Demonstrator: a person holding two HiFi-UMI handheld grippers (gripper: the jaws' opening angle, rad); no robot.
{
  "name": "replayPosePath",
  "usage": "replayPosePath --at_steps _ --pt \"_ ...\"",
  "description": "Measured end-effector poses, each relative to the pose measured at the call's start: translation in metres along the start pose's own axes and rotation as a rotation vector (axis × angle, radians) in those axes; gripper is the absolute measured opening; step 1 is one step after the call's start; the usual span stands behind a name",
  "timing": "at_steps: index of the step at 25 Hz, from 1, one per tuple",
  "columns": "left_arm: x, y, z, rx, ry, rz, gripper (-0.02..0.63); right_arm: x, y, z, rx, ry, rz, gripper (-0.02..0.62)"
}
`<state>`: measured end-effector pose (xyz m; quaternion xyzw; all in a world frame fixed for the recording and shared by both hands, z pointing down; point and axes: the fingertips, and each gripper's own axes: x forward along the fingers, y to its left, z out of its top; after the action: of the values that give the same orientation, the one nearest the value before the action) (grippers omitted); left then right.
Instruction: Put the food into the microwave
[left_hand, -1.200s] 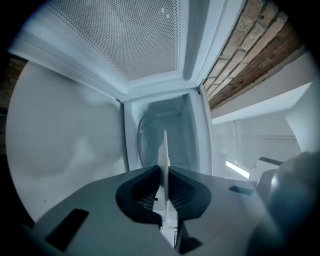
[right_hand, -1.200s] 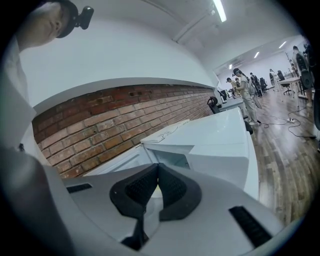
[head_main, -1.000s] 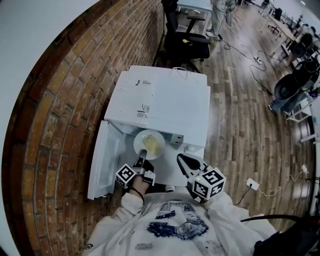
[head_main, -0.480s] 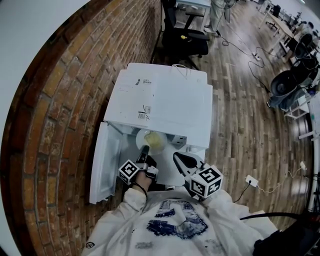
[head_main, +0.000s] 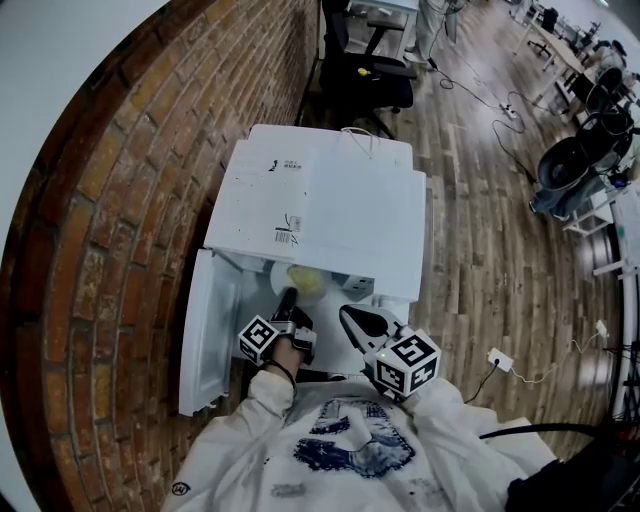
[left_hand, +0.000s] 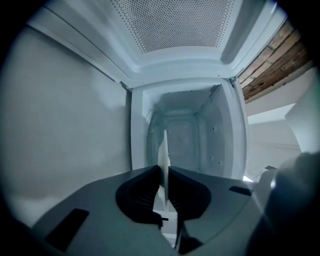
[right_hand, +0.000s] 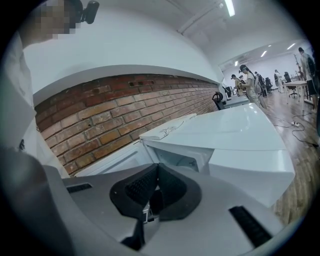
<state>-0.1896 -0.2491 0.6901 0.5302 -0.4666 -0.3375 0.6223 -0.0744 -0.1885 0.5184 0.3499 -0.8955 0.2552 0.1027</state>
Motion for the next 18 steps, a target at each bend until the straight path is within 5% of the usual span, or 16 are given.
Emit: replayPosePath --at_steps 18 --pt "0.037 0.012 0.018 -0.006 -0.011 0.035 0.023 0.015 -0.015 0.01 0.005 0.017 -0.003 0.014"
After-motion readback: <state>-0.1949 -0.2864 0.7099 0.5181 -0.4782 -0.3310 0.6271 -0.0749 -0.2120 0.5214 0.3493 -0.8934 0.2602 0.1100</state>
